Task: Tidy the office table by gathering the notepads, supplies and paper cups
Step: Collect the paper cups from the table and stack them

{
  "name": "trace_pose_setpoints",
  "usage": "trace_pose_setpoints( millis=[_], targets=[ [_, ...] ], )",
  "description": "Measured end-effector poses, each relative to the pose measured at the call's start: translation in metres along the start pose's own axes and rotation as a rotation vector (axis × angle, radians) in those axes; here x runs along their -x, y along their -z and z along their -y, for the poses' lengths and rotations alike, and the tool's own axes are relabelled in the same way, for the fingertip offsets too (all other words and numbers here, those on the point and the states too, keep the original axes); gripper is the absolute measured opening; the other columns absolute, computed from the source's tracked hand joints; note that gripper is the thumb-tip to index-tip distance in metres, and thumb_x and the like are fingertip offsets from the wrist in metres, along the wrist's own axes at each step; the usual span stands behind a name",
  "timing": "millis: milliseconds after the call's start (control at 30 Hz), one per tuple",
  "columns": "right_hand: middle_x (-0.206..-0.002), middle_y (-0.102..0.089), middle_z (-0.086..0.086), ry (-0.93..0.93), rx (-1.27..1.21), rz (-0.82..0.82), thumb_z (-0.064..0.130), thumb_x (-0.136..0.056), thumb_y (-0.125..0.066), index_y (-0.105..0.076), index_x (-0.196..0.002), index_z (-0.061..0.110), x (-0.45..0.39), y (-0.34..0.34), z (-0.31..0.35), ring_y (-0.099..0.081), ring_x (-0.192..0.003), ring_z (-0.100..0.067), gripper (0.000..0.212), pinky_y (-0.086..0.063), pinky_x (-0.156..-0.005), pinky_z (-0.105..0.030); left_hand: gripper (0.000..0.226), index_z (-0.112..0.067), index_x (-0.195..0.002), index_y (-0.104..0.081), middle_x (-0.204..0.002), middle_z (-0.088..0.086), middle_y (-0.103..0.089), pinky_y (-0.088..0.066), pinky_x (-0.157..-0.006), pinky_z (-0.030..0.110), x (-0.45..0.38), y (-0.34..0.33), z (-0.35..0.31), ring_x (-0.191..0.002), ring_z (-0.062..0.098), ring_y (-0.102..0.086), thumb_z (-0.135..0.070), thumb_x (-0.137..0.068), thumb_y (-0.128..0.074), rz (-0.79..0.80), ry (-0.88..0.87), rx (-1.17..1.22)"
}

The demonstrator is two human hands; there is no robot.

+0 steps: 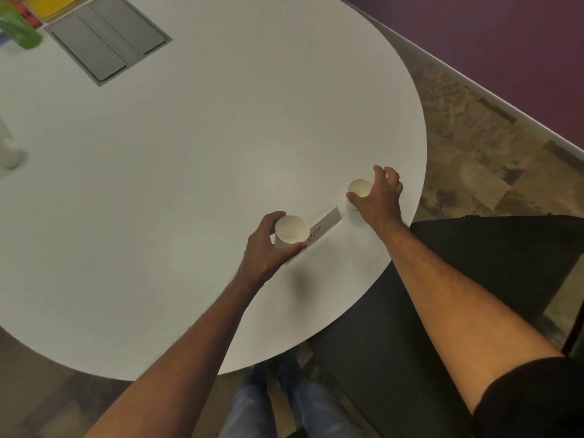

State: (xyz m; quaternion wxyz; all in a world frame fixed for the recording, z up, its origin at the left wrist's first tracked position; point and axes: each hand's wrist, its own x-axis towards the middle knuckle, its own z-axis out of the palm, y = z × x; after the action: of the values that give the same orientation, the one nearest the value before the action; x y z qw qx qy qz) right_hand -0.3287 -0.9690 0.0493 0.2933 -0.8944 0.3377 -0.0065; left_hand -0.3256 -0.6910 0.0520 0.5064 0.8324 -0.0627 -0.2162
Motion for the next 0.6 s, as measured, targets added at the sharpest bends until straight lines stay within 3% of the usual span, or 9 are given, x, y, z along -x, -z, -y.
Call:
trace_pose_setpoints(
  millis=[200,367,600],
  targets=[
    [-0.154,-0.033,-0.011,0.104,-0.095,-0.035,0.027,-0.083,-0.078,-0.041,-0.147,0.01,0.05,0.027,0.05,-0.033,-0.138,-0.033,0.076,-0.047,-0.104,-0.045,0.072,-0.044,-0.126,-0.052,-0.122,-0.033,-0.058,-0.044,-0.088,0.018,0.038,0.026,-0.02,-0.115,-0.012,-0.053,-0.051,-0.063,-0.087,-0.043,-0.054,0.015],
    [-0.149,-0.038,-0.011,0.099,-0.222,0.025,0.014,-0.084,-0.068,-0.046,-0.144,0.012,0.117,0.036,0.086,-0.04,-0.135,-0.032,0.064,-0.041,-0.11,-0.039,0.071,-0.041,-0.128,-0.054,-0.125,-0.03,-0.057,-0.051,-0.094,0.031,0.083,0.054,-0.034,-0.116,0.005,-0.058,-0.047,-0.066,-0.088,-0.097,-0.09,0.064],
    [-0.143,-0.043,-0.009,0.15,-0.359,0.21,0.005,-0.083,-0.065,-0.047,-0.142,0.018,0.249,0.023,0.103,-0.054,-0.12,-0.023,0.063,-0.049,-0.091,-0.03,0.074,-0.04,-0.129,-0.054,-0.123,-0.029,-0.058,-0.053,-0.09,0.03,0.191,0.093,-0.03,-0.115,0.004,-0.059,-0.053,-0.064,-0.086,-0.137,-0.127,0.179]
  ],
)
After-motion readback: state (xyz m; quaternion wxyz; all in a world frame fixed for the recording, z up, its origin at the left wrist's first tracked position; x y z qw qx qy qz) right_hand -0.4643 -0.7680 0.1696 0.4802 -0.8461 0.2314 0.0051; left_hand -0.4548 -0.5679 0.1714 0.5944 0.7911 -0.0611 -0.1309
